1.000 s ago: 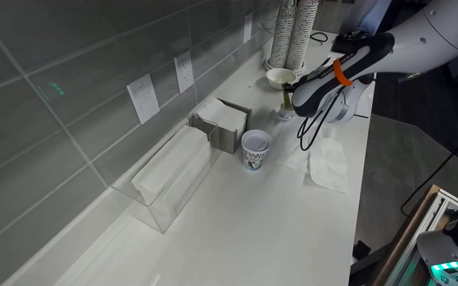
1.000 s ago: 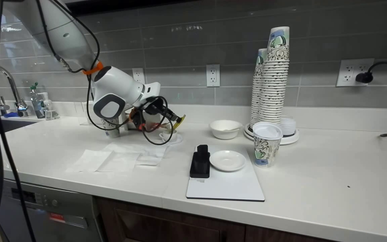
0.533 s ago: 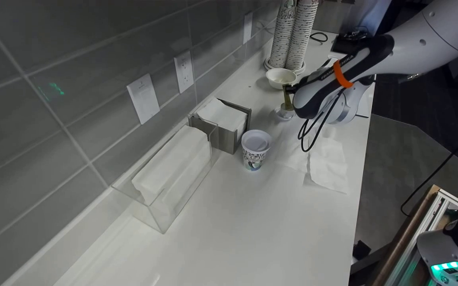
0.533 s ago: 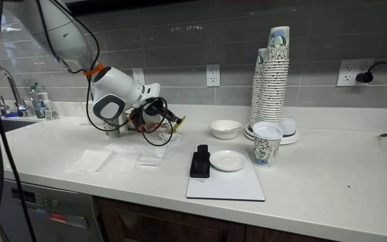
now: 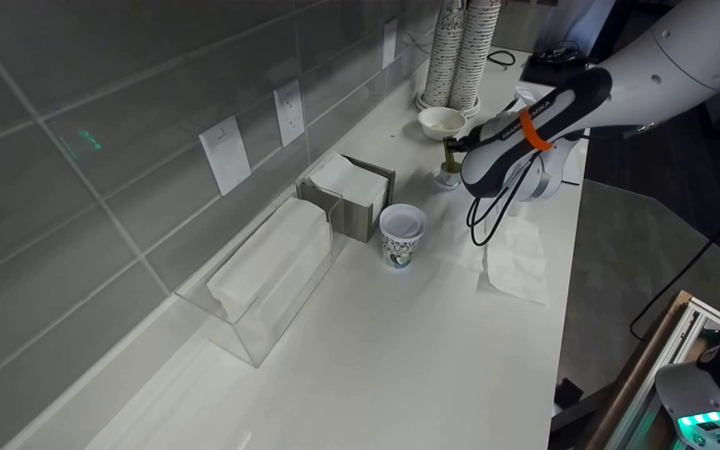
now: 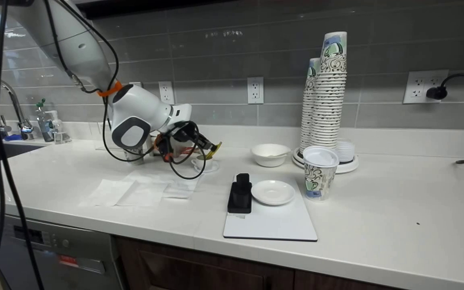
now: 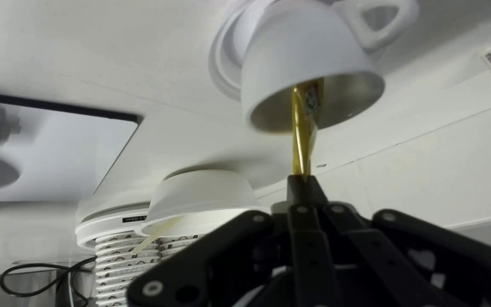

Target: Put the yellow in the small cup

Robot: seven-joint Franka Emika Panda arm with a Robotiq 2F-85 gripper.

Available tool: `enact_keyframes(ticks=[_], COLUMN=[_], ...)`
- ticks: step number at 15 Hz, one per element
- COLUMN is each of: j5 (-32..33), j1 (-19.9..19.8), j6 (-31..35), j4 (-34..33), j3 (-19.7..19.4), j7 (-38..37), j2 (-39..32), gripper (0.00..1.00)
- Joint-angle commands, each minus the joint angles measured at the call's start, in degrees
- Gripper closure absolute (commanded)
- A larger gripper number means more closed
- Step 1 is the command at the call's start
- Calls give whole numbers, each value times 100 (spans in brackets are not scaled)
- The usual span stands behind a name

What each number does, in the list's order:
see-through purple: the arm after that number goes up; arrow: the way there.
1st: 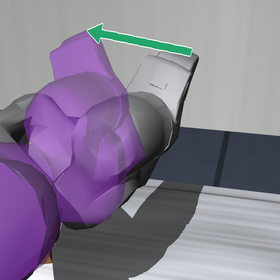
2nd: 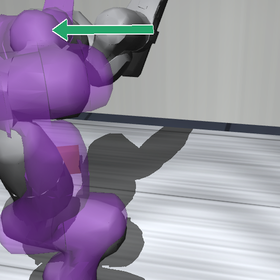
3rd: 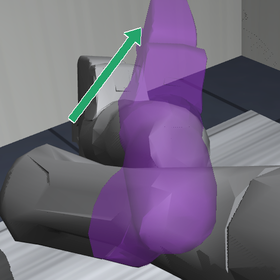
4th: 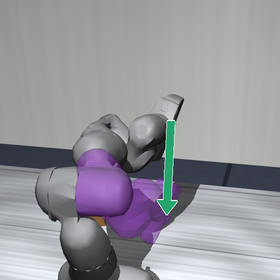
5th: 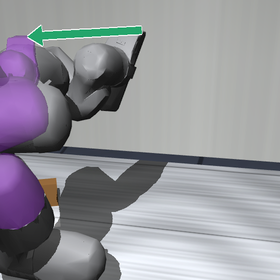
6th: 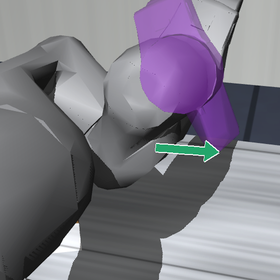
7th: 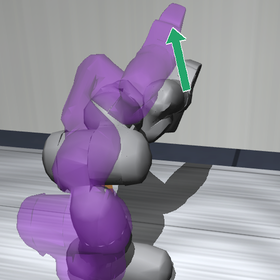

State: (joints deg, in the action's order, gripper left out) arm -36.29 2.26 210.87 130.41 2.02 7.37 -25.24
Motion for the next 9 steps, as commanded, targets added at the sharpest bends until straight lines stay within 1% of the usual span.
enact_keyframes(ticks=[1,3,4,5,9], j5=[291,277,62,83,-18], j1=[263,362,245,254,388], j6=[165,170,164,167,382], j4=[97,117,106,122,397], j3=[-262,-339,-166,-167,-211], j7=[-565,-633,-353,-361,-166], j2=[-47,-65,-65,-64,13], gripper=[100,100,74,72,46])
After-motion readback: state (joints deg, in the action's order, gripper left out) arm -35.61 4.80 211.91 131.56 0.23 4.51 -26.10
